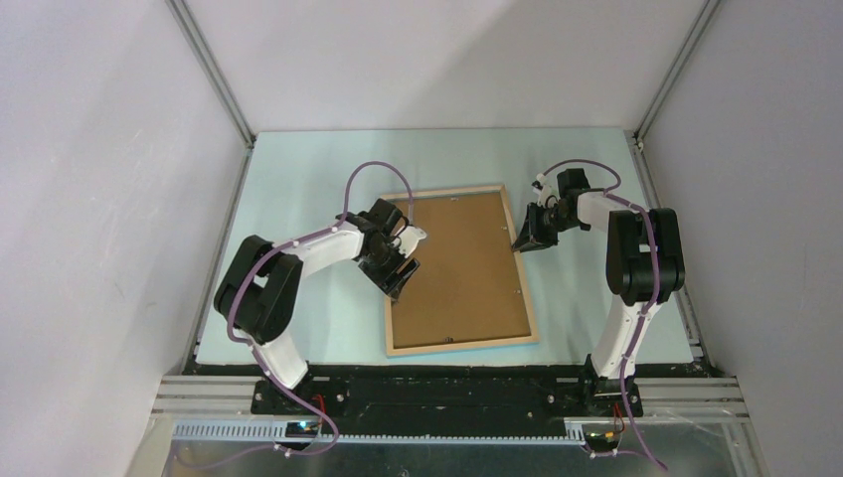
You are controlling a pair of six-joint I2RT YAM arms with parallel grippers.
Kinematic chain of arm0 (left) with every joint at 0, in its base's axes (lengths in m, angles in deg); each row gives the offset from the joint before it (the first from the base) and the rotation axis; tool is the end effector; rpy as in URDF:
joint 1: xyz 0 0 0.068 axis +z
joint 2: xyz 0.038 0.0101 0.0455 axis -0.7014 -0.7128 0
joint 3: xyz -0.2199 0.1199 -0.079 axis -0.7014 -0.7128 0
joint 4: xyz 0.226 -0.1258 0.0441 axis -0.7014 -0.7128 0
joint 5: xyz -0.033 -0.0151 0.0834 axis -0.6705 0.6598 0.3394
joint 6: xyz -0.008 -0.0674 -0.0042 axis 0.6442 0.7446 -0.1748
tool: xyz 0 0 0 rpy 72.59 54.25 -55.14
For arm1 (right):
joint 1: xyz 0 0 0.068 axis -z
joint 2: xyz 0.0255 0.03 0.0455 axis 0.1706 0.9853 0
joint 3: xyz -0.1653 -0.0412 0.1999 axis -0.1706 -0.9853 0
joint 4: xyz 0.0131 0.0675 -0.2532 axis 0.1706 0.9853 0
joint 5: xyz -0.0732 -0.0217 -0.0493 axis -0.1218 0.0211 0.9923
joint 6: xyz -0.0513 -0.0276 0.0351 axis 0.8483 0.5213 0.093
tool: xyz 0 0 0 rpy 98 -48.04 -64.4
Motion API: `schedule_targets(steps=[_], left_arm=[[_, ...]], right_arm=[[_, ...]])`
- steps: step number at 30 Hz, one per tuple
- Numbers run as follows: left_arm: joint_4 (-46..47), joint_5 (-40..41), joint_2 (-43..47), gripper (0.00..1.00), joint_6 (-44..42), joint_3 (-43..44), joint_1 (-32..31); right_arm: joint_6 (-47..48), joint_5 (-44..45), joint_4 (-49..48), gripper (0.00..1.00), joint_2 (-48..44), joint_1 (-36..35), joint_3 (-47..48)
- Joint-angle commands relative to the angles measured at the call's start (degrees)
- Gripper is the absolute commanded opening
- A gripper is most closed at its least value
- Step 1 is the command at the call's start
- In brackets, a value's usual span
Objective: Put the photo into the frame
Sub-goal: Install the photo frame at the center of the board.
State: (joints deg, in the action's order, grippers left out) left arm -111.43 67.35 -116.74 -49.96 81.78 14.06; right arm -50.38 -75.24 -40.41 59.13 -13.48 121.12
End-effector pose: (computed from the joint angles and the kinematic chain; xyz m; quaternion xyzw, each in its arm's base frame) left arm 0.2681 -0.1709 0.1336 0.3901 0.9072 -0.1187 0.1038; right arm 0.3729 0.0545 0.1197 -0.0467 0.9425 0.2989 0.1423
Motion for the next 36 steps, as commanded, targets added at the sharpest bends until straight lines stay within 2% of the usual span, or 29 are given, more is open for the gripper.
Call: schedule_targets(steps=[1,13,26,36], left_arm=[[-1.22,2.36,0.62,0.72,-1.16,0.47,-0.67],[-1.04,-0.85,3.67,0.84,0.25,2.08,0.77],[-1.05,-2.09,4.95,0.85,-1.06,-2.85,0.5],[-0.56,-0.71,4.23,0.83,-0.53,-3.28,-0.43]], right_arm=[[1.29,0.59,-0.61,0.01,-0.53,-0.63,0.86],[1.42,-0.13,-0.55,0.01,-0.36,-0.13,0.87],[1.3,-0.05,-0.63,0.01,-0.28,-0.17,0.86],[1.39,0.05,-0.73,0.01,-0.22,-0.13,0.85]])
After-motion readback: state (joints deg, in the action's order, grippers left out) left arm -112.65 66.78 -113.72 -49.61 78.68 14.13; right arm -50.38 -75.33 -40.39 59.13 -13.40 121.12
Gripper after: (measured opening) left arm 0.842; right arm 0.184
